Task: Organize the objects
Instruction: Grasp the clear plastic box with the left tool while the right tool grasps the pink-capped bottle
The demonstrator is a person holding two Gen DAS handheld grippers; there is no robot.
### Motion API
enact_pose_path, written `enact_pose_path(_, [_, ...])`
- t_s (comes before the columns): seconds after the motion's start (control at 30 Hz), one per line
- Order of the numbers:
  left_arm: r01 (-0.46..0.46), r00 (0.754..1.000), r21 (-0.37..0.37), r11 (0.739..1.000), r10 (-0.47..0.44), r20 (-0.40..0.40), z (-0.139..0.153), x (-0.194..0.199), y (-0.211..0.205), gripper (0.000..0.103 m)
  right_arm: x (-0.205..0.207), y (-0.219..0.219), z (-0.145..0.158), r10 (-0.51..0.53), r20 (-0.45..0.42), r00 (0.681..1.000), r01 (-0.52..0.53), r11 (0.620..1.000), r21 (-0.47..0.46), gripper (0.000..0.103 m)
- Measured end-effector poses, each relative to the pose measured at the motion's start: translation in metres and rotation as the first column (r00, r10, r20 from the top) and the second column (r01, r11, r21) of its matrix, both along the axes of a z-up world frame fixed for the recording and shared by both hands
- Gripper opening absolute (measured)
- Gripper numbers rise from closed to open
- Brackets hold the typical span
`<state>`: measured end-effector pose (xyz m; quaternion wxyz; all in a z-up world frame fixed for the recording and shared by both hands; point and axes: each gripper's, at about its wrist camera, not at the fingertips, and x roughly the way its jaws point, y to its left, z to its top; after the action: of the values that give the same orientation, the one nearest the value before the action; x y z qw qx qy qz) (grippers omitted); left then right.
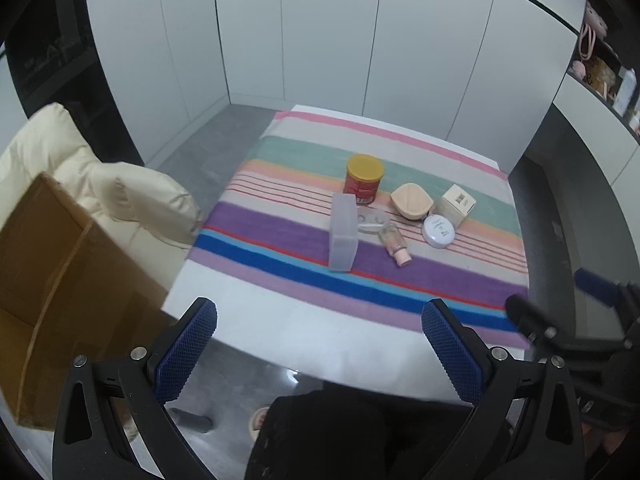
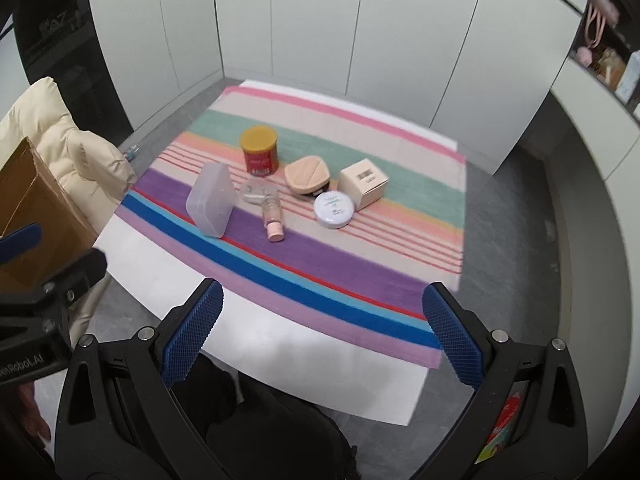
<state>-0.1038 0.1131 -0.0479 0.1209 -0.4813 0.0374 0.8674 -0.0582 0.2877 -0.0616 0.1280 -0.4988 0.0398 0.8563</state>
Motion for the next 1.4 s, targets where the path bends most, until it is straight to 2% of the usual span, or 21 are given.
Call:
enact_pose_path(0.23, [0.004,0.998,-0.012,1.0,-0.003,0.058,-0.03,-0.036,0.013,0.103,-0.033,0.011,-0.03,-0.004,0.044,0.999,0.004,1.0,-0.004,0.101])
enact_pose_path(0.43, [0.029,0.993,-0.041,0.999,-0.024,0.116,-0.065,-0.064,0.026,0.102,-0.062,0.025,-0.064,-0.007,0.083,0.997,0.01,0.999,-0.045,0.093])
enact_pose_path(0.67, [0.044,0.989,-0.045,0.998,-0.038,0.144,-0.1,-0.092,0.034,0.1,-0.09,0.031,-0.1,0.021,0.119,0.993,-0.011,0.997,-0.082,0.083])
enact_pose_path(0.9, [0.078,0.982,-0.055,0.995,-0.067,0.175,-0.136,-0.117,0.044,0.098,-0.108,0.036,-0.138,0.051,0.156,0.986,-0.034,0.993,-0.109,0.079])
enact_pose_path(1.07, [0.09,0.974,-0.041,0.995,-0.079,0.21,-0.157,-0.13,0.045,0.082,-0.122,0.034,-0.153,0.077,0.163,0.984,-0.051,0.986,-0.157,0.066])
enact_pose_path(1.13, [0.091,0.973,-0.042,0.995,-0.08,0.216,-0.162,-0.135,0.046,0.076,-0.129,0.03,-0.154,0.093,0.15,0.984,-0.067,0.983,-0.173,0.066])
enact_pose_path(1.27, [0.091,0.972,-0.026,0.996,-0.083,0.218,-0.167,-0.141,0.045,0.054,-0.143,0.022,-0.158,0.11,0.143,0.983,-0.085,0.981,-0.174,0.066])
enact_pose_path(1.33, [0.089,0.973,-0.021,0.996,-0.082,0.217,-0.169,-0.145,0.044,0.046,-0.15,0.02,-0.162,0.116,0.143,0.983,-0.089,0.98,-0.18,0.066])
enact_pose_path(1.4, [0.095,0.972,-0.018,0.995,-0.089,0.216,-0.169,-0.147,0.045,0.04,-0.157,0.015,-0.166,0.131,0.142,0.981,-0.104,0.978,-0.182,0.061])
